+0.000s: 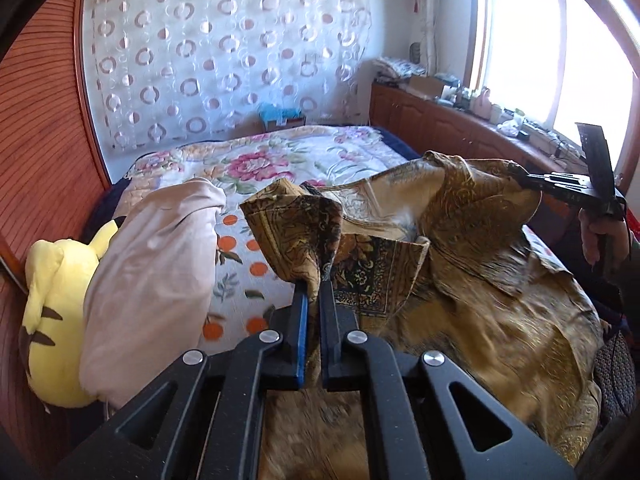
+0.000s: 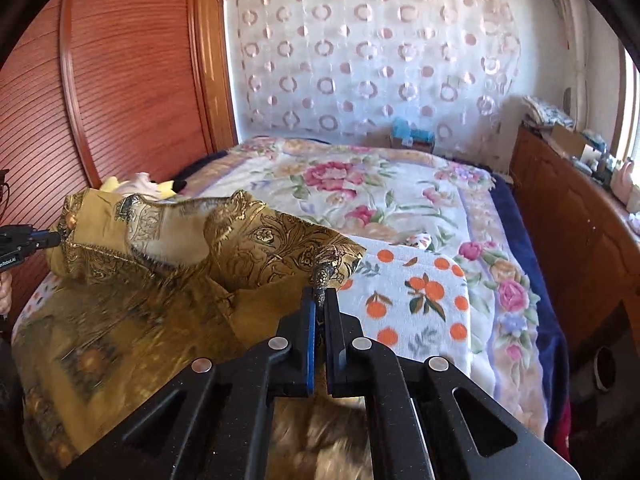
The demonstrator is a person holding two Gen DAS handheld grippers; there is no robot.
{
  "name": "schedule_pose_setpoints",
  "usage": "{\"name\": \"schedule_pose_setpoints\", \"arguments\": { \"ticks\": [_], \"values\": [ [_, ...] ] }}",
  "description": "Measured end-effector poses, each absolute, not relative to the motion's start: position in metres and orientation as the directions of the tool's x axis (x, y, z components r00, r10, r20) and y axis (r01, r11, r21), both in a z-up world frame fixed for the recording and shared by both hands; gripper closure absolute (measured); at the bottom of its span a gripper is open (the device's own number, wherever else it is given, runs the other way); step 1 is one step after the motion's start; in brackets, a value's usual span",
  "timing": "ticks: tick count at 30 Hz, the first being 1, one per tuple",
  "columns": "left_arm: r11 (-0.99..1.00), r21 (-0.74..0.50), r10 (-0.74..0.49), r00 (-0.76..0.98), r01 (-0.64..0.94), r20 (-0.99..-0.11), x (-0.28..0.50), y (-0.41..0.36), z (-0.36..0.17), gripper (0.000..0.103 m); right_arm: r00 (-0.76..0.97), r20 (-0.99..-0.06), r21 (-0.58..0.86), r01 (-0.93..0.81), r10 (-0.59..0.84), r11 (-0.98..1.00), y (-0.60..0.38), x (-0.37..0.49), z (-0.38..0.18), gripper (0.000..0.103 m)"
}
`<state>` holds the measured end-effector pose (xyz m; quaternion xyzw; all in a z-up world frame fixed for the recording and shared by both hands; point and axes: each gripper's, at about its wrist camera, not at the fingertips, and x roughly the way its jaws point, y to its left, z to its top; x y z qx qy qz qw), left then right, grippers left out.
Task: Fold small clothes
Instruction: 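Lift and fold the garment with both tools toward the other half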
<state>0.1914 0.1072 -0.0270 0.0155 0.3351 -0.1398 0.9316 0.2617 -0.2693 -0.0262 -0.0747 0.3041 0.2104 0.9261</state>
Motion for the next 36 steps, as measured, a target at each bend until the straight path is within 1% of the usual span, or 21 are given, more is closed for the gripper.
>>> {"name": "schedule_pose_setpoints", "arguments": {
  "ticks": [7, 11, 16, 20, 24, 28, 32, 34, 36],
  "values": [
    [0.958, -0.080, -0.268, 0.767, 0.274, -0.583, 0.121, 0.112, -0.019, 0.097, 0.748, -0.555, -0.013, -0.447, 0.365, 0.895, -0.294, 0.174, -0.025, 0.100],
    [0.961, -0.106, -0.268, 0.773, 0.255, -0.575, 0.074, 0.118, -0.027, 0.097, 0.746, -0.546, -0.005, -0.458, 0.381, 0.889, -0.316, 0.120, -0.028, 0.100],
    [0.965, -0.147, -0.262, 0.762, 0.217, -0.592, 0.034, 0.124, -0.050, 0.097, 0.709, -0.585, 0.010, -0.479, 0.393, 0.878, -0.339, 0.069, -0.044, 0.100],
    [0.967, -0.163, -0.254, 0.732, 0.194, -0.632, 0.020, 0.126, -0.069, 0.097, 0.666, -0.632, 0.010, -0.505, 0.397, 0.863, -0.343, 0.037, -0.060, 0.100],
    [0.970, -0.133, -0.241, 0.714, 0.205, -0.658, 0.005, 0.123, -0.074, 0.097, 0.639, -0.666, -0.009, -0.522, 0.384, 0.853, -0.347, 0.021, -0.070, 0.100],
    [0.969, -0.127, -0.239, 0.692, 0.210, -0.681, -0.007, 0.126, -0.069, 0.097, 0.618, -0.682, 0.018, -0.519, 0.390, 0.854, -0.355, 0.006, -0.070, 0.100],
    [0.971, -0.068, -0.208, 0.672, 0.228, -0.711, -0.017, 0.118, -0.069, 0.097, 0.597, -0.699, 0.048, -0.510, 0.394, 0.859, -0.351, 0.005, -0.067, 0.100],
    [0.975, -0.029, -0.175, 0.679, 0.221, -0.713, -0.023, 0.115, -0.067, 0.097, 0.580, -0.717, 0.055, -0.505, 0.386, 0.862, -0.349, 0.007, -0.072, 0.100],
    [0.973, -0.020, -0.177, 0.684, 0.231, -0.708, -0.028, 0.113, -0.063, 0.097, 0.566, -0.733, 0.048, -0.510, 0.377, 0.859, -0.343, 0.010, -0.074, 0.100]
  ]
}}
